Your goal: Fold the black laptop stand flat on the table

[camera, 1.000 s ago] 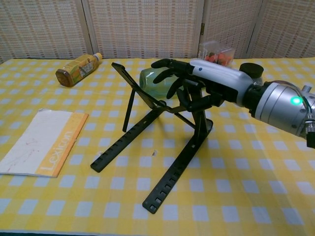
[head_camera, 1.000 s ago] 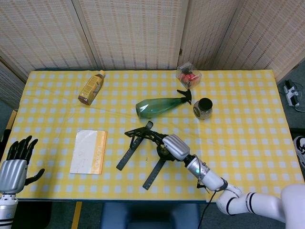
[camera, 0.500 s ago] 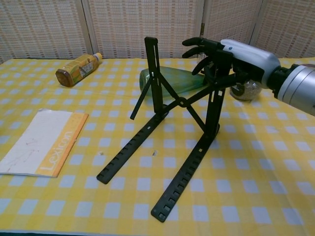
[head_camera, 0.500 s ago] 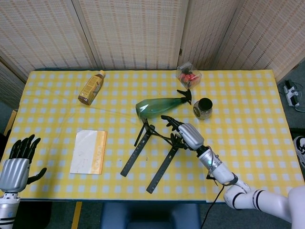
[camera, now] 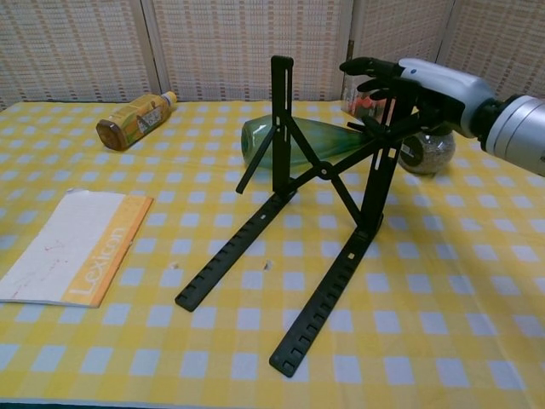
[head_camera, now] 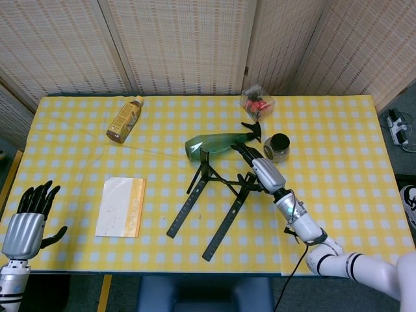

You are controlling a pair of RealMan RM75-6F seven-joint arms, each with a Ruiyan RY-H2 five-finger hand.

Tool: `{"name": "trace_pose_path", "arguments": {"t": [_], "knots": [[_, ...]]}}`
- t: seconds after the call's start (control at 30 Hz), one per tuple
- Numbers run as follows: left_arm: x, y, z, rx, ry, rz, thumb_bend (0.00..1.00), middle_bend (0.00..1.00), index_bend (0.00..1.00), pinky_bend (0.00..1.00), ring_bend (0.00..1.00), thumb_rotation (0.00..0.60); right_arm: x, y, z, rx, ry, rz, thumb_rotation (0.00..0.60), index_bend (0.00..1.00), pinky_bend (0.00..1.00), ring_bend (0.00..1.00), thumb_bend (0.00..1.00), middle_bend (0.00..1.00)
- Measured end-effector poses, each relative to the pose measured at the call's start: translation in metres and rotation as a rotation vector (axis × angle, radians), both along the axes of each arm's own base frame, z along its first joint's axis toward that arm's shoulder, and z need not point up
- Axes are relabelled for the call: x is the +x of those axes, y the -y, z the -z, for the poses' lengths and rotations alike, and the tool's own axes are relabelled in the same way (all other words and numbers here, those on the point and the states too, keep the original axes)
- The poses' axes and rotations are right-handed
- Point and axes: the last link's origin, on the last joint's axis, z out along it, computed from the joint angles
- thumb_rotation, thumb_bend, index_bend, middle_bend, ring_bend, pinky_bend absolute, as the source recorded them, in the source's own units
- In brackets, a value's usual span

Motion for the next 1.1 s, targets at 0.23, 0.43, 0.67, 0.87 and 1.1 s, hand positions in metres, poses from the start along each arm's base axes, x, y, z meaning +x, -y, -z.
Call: {"name": "trace_pose_path", "arguments": {"t": [0.23,0.43,0.67,0.87,1.1], "knots": [[-0.002,0.000,0.003,-0.010,0.007,-0.002,0.25,0.04,0.00,0.00,0.00,0.600,-0.010,-0.018,-0.002,0.054,-0.014,-0.013,0.600,0.00,0.06,0.07,0.58,0.00],[-0.002,-0.001,0.004,-0.012,0.015,-0.001,0.25,0.04,0.00,0.00,0.00,0.600,-0.021,-0.030,-0.002,0.074,-0.033,-0.009,0.600,0.00,0.06,0.07,0.58,0.00],[-0.001,-0.001,0.004,-0.011,0.018,0.004,0.25,0.04,0.00,0.00,0.00,0.600,-0.025,-0.028,-0.003,0.068,-0.026,0.009,0.600,0.00,0.06,0.08,0.58,0.00],[0.001,-0.002,0.003,-0.006,0.018,0.008,0.25,0.04,0.00,0.00,0.00,0.600,-0.010,-0.019,-0.009,0.062,0.020,-0.001,0.600,0.00,0.06,0.07,0.55,0.00],[0.000,-0.001,0.002,-0.007,0.015,0.000,0.25,0.04,0.00,0.00,0.00,0.600,-0.001,-0.019,-0.017,0.043,0.018,-0.018,0.600,0.00,0.06,0.07,0.50,0.00]]}}
